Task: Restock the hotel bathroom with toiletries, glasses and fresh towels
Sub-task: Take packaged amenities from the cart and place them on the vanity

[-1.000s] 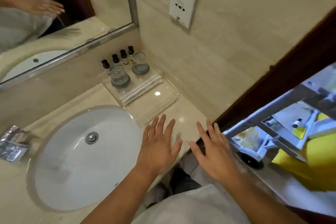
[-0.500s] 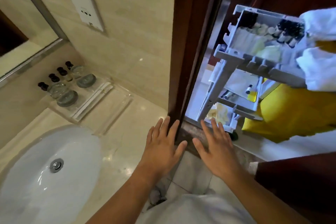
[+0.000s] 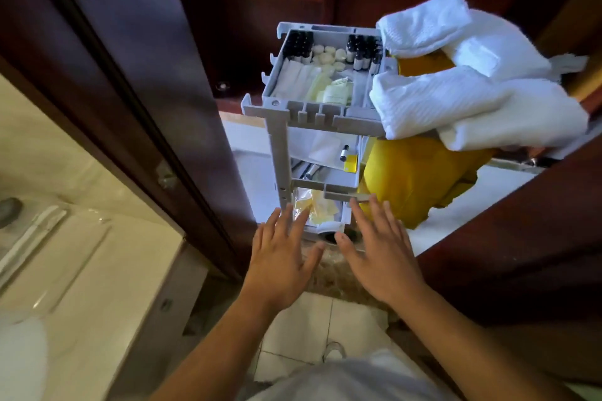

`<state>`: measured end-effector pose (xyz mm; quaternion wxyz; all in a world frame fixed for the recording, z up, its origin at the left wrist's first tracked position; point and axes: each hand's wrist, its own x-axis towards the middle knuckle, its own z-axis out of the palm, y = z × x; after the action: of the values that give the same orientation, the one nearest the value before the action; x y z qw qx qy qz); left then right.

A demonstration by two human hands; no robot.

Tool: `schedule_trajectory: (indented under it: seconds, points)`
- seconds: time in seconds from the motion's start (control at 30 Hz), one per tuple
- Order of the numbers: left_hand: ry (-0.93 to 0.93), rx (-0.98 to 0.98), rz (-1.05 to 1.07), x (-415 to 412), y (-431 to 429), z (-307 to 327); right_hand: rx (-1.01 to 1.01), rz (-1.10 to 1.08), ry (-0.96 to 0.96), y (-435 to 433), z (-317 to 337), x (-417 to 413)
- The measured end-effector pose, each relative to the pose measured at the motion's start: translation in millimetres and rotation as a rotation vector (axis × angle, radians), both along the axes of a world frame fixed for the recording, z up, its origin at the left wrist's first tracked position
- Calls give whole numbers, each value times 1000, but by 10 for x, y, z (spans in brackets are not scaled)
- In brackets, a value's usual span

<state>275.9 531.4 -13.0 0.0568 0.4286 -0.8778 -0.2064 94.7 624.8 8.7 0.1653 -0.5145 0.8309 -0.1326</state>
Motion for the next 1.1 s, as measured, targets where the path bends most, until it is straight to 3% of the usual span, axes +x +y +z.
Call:
schedule_trajectory:
  seconds: [0.27,0.57,1.1]
  points:
    - [78,-14,-21,-671,29,146,-88,-32,15,99,216,-587]
    - [69,-33,-24,-984,-530,374,-112,-31,14,-298,275,-836]
    - [-56,27,-8,-1947,-2871,180,-30,18,-48,-2472,212,-1276]
